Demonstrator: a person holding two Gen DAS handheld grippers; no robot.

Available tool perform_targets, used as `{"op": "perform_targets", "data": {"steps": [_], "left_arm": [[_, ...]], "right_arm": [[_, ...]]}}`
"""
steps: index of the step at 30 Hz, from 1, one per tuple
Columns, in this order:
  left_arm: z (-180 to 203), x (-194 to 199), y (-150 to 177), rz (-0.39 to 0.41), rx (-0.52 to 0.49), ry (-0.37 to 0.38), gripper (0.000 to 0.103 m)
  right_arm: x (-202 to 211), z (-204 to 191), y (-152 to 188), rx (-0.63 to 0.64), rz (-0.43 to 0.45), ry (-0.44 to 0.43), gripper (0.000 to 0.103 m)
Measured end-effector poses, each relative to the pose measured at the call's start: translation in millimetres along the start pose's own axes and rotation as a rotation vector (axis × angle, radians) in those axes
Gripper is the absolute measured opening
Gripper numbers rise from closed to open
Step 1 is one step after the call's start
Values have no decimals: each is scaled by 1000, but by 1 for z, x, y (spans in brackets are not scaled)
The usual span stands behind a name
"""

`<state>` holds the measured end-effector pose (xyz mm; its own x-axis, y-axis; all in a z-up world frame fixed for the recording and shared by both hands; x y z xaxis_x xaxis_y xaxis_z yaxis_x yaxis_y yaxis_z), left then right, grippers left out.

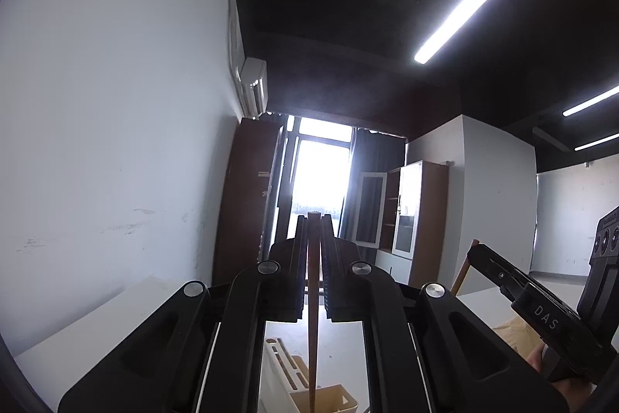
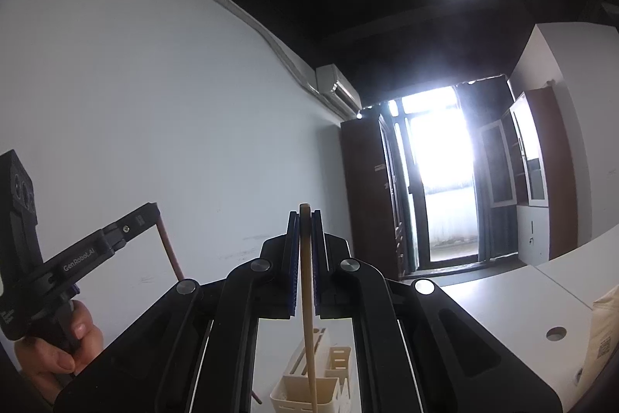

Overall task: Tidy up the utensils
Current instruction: 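Lift the light chopstick with the right tool and carry it over the holder, then lower the chopstick into the holder and open the right tool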

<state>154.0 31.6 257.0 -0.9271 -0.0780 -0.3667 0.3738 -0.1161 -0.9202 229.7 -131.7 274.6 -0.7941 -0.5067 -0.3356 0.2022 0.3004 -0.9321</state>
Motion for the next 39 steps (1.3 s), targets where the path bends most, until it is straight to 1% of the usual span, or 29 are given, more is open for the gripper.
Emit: {"op": "perform_targets", "data": {"steps": [3,5,9,12,13,16,19,22,26,29,34,35,36,37,38,39], "left_arm": [[2,-5,3,19,3,3,6],[2,-9,6,27,6,6,6],[2,-16,19,7,2,5,6],[1,-26,39,-46,-14,-1,6],[0,-29,46,-72,-19,-1,6],[-3,-41,68,-167,-14,4,6],[-6,-53,92,-268,3,28,6],[-7,-59,109,-331,3,48,6],[-13,-66,127,-416,20,44,6],[-19,-68,137,-455,34,36,7],[-27,-70,148,-494,31,11,7],[-28,-70,149,-500,37,14,12],[-28,-68,148,-499,44,19,17],[-29,-68,146,-493,46,20,25],[-31,-65,142,-479,43,19,28],[-32,-63,137,-465,40,13,28]], "right_arm": [[-6,3,0,-8,26,-3,6],[-12,4,3,-8,26,0,6],[-25,7,15,-9,4,-3,6],[-34,8,32,1,-42,2,6],[-37,9,39,1,-70,-5,7],[-45,10,60,9,-148,-9,7],[-47,10,77,19,-212,-11,7],[-48,11,91,16,-273,-15,7],[-47,13,102,18,-336,-13,7],[-50,16,108,14,-382,-17,7],[-44,16,109,4,-398,-28,7],[-43,17,109,7,-398,-25,8],[-42,18,109,7,-396,-18,15],[-41,20,107,3,-392,-12,27],[-40,22,104,-3,-386,-7,30],[-39,23,103,-4,-382,-4,30]]}}
Point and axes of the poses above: each gripper's, at about its wrist camera, not at the fingertips, and x roughly against the way its jaws point, z to its right, y to its underside, the point moved 8 cm from there along -x, roughly the way its jaws point, and after that the axes turned 10 degrees about z, right-handed, at the moved point
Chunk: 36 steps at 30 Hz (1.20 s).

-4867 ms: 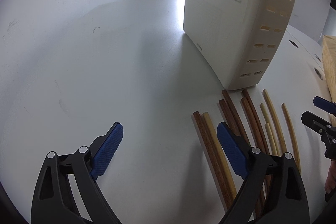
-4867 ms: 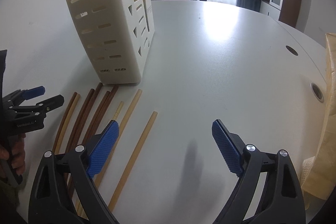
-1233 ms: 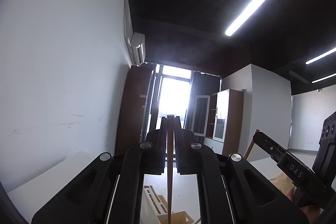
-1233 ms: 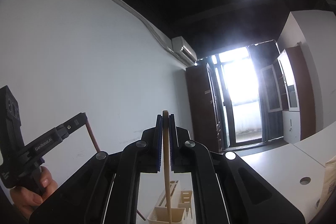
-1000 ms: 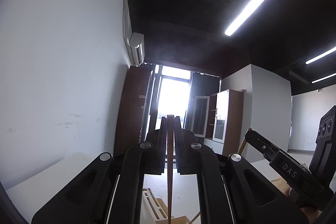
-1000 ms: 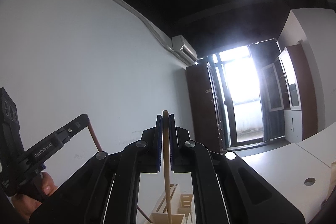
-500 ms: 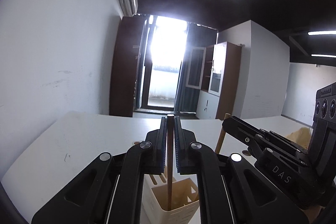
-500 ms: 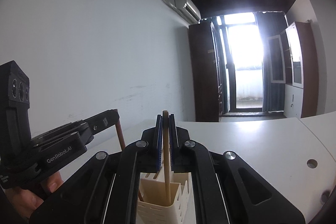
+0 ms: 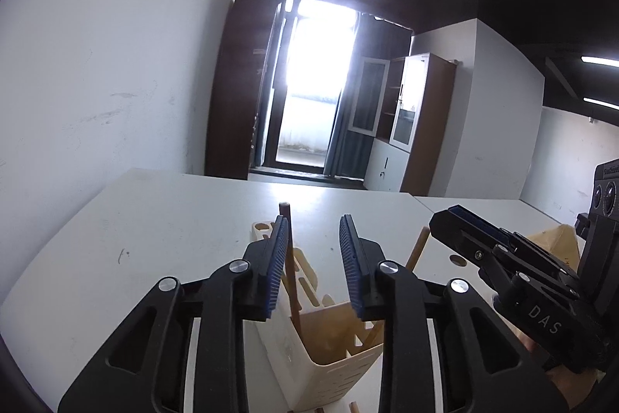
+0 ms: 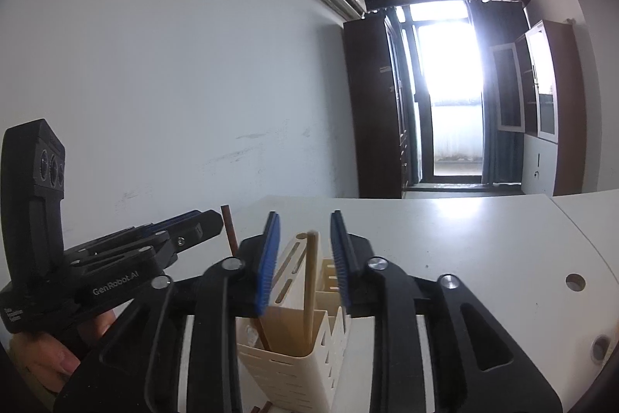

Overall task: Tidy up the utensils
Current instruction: 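Lower the chopstick into the holder and open the right tool, then move the right tool back to the chopsticks and grasp a light one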

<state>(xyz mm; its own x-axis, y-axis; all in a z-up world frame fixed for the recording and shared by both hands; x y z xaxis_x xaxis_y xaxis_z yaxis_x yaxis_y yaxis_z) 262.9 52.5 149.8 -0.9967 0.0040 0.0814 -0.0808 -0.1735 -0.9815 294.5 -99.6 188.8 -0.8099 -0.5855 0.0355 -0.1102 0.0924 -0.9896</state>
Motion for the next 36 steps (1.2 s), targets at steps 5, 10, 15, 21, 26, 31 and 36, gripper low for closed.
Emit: {"op": "perform_targets", "data": {"steps": [5,10,15,21,26,31,36], "left_arm": [[-5,11,-9,15,5,-22,30],[-5,19,-10,10,-12,-38,34],[-6,24,-6,-8,-30,-50,38],[-8,31,8,-47,-68,-76,45],[-14,38,27,-100,-100,-110,50],[-25,50,39,-130,-97,-134,55],[-33,59,59,-163,-90,-151,56]], "right_arm": [[4,9,-3,6,-6,22,30],[3,14,-1,8,-22,43,31],[6,12,8,54,-43,80,34],[14,11,20,87,-84,90,42],[20,9,32,94,-133,94,53],[23,8,46,148,-173,134,59],[24,5,59,171,-213,143,61]]}}
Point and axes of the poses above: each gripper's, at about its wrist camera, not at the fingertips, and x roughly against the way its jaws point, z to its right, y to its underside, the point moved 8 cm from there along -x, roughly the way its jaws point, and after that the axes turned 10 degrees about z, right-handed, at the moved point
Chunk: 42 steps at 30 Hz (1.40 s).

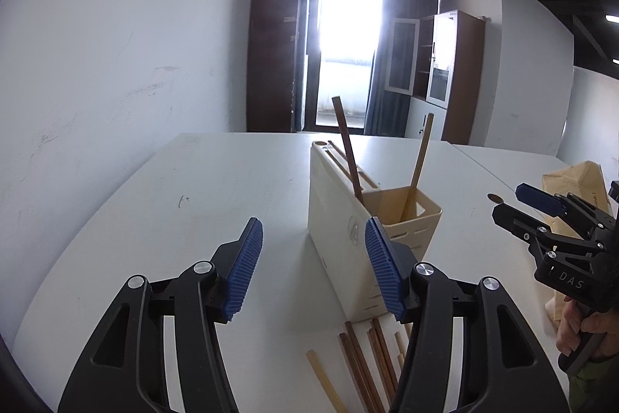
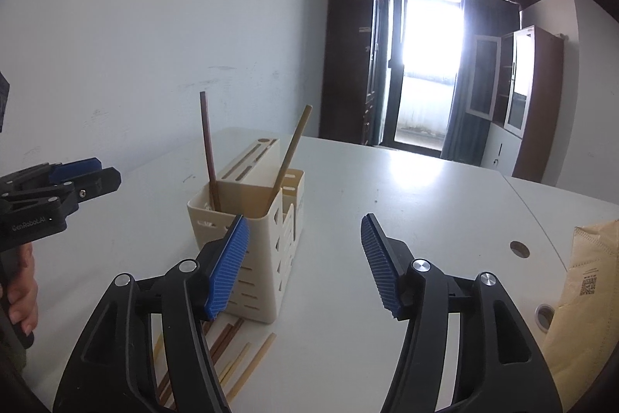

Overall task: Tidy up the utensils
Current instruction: 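Move the right tool back to the chopsticks and grasp a light one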

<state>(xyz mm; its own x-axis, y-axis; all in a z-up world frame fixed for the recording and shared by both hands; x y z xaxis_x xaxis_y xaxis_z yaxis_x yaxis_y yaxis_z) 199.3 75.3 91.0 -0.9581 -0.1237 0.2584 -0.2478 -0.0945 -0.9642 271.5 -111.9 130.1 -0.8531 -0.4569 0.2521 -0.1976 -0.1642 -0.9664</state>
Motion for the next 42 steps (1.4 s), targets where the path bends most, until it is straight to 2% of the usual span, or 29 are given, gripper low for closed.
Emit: {"op": "perform_targets", "data": {"steps": [5,11,19,31,39,42], "left_arm": [[-2,1,18,-40,6,-3,59],[-3,0,42,-86,2,-9,60],[-5,-13,73,-158,-10,-30,60],[-15,-42,124,-358,7,-24,60],[-16,-49,144,-436,10,-26,60],[-16,-55,151,-456,5,-22,52]], "right_arm": [[2,-10,20,12,-35,-5,65],[-1,-12,50,-44,-102,-9,65],[-22,-10,103,-111,-240,0,65],[-51,-17,140,-144,-370,15,65],[-63,-28,160,-133,-436,30,65],[-67,-29,167,-135,-455,37,65]]}}
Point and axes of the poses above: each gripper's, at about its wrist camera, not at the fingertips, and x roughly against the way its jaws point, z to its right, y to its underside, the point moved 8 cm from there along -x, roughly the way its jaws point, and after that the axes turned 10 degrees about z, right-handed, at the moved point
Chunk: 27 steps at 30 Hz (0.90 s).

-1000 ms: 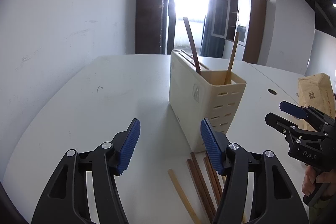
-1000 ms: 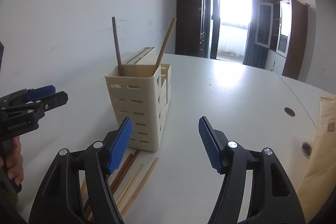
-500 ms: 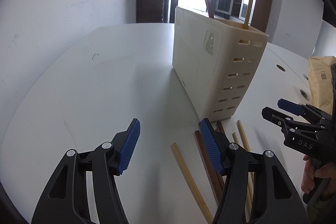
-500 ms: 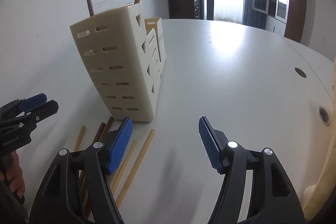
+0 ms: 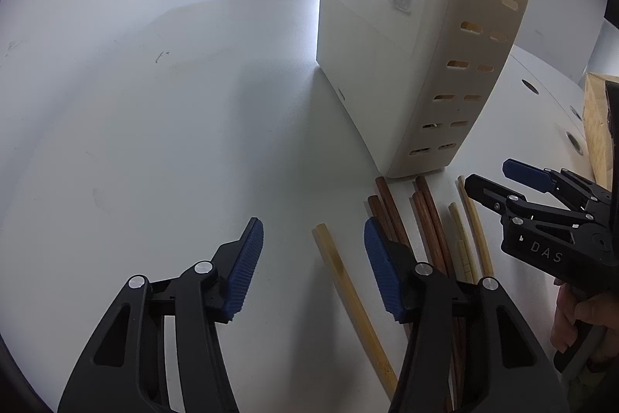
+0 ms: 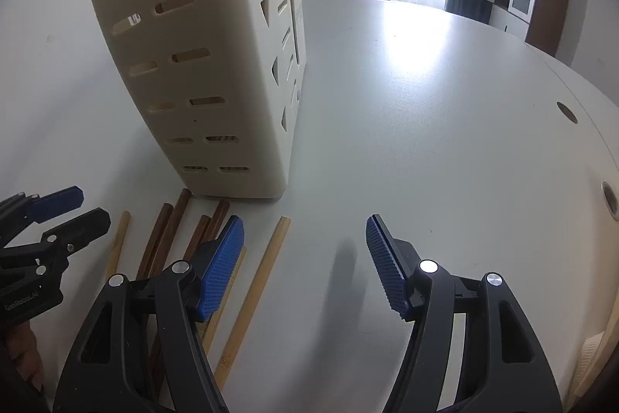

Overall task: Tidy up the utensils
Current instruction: 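Move the right tool back to the chopsticks and grasp a light one, then lift the light chopstick with the right tool and carry it over the holder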

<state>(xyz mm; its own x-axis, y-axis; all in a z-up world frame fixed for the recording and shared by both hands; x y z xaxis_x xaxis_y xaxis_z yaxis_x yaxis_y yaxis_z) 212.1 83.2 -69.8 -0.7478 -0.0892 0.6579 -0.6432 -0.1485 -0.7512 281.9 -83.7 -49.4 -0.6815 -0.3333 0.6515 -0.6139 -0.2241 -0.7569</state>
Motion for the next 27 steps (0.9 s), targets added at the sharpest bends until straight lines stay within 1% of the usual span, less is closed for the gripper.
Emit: {"op": "perform_targets", "data": {"steps": [2,4,6,7,9,11,13,14,15,17,20,21,22,27], "left_arm": [[-1,-4,3,-16,2,3,47],[-3,-8,5,-21,-1,-2,47],[-2,-11,7,-32,-1,7,44],[-2,-13,9,-39,-1,11,41],[-1,-16,12,-52,-7,19,38],[1,-21,16,-70,-9,33,32],[2,-21,16,-66,-32,26,28],[4,-22,16,-67,-41,28,25],[7,-23,16,-67,-46,33,22],[5,-24,16,-66,-62,27,12],[1,-25,16,-69,-70,29,9],[0,-25,16,-71,-73,29,8],[-2,-25,16,-71,-73,29,7],[-7,-22,12,-70,-67,37,6]], "right_arm": [[-3,0,2,0,-7,8,65],[-7,-2,5,-6,-21,-3,64],[-11,-1,8,-4,-37,1,55],[-13,0,8,-1,-43,6,53],[-14,-1,9,9,-41,19,52],[-14,-2,11,18,-44,25,51],[-14,-4,14,40,-46,40,46],[-14,-4,15,43,-48,37,45],[-14,-4,16,44,-53,35,42],[-11,-6,19,49,-61,28,37],[-8,-7,21,49,-67,23,28],[-7,-7,21,46,-69,19,20],[-6,-6,22,41,-73,12,15],[-5,4,17,-5,-89,-26,7]]}}
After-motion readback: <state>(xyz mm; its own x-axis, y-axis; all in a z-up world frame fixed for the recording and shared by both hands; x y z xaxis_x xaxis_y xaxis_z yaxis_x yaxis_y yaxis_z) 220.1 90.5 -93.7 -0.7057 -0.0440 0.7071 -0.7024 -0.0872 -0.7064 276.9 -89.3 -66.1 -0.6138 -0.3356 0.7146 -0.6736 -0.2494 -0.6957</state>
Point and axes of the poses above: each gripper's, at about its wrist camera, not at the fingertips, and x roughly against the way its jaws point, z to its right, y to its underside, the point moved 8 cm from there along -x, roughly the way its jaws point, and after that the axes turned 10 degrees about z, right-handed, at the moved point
